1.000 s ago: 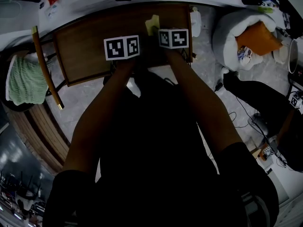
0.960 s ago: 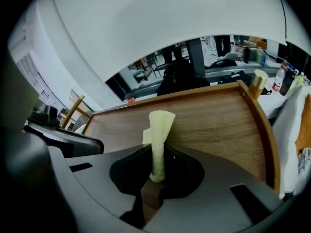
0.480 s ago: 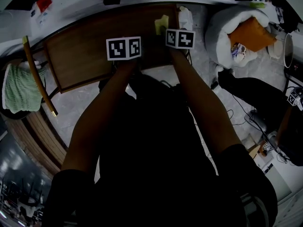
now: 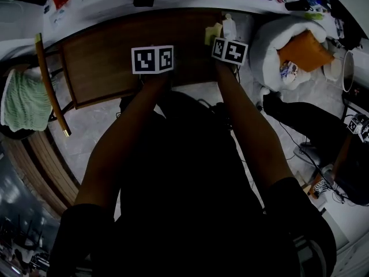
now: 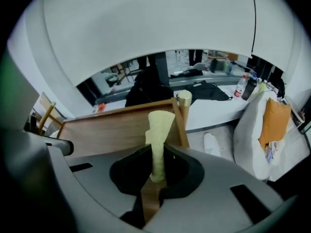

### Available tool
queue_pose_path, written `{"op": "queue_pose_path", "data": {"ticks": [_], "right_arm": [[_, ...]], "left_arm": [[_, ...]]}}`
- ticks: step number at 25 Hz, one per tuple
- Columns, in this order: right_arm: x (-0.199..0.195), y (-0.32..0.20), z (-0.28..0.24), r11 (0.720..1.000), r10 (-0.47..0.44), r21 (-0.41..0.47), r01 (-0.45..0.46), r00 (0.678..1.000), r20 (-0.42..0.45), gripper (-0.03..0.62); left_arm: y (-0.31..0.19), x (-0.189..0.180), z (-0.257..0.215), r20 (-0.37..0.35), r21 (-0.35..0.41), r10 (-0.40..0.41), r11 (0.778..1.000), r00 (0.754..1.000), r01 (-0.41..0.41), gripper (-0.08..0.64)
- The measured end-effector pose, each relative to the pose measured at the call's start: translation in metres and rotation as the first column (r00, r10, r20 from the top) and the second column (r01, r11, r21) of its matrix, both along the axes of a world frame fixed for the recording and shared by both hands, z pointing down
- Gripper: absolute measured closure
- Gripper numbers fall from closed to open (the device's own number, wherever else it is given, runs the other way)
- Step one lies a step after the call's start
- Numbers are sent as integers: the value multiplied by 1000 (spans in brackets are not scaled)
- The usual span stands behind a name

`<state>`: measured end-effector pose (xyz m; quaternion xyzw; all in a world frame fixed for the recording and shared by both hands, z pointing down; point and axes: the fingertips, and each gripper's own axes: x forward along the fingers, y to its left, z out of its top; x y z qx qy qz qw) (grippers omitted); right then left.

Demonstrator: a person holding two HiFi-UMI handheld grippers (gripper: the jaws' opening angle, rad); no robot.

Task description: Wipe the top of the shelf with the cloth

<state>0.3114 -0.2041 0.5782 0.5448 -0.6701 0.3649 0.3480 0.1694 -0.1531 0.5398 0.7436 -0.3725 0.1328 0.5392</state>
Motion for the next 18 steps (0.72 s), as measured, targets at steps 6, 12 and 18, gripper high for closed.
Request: {"op": "queue_pose_path", "data": {"ticks": [6, 12, 18], "right_arm": [[-110, -1, -41, 983, -174, 96, 156, 960, 218, 545], [-258, 27, -52, 957, -288, 100, 271, 883, 371, 545], [-398, 73, -37, 924, -365, 78, 374, 807, 465, 545]], "left_arm": [[6, -95, -25, 19, 38, -118, 992, 993, 117, 551], [22, -225, -52, 132, 84, -223, 973, 966, 213, 551], [54, -333, -65, 253, 110, -270, 962, 929, 250, 551]]}}
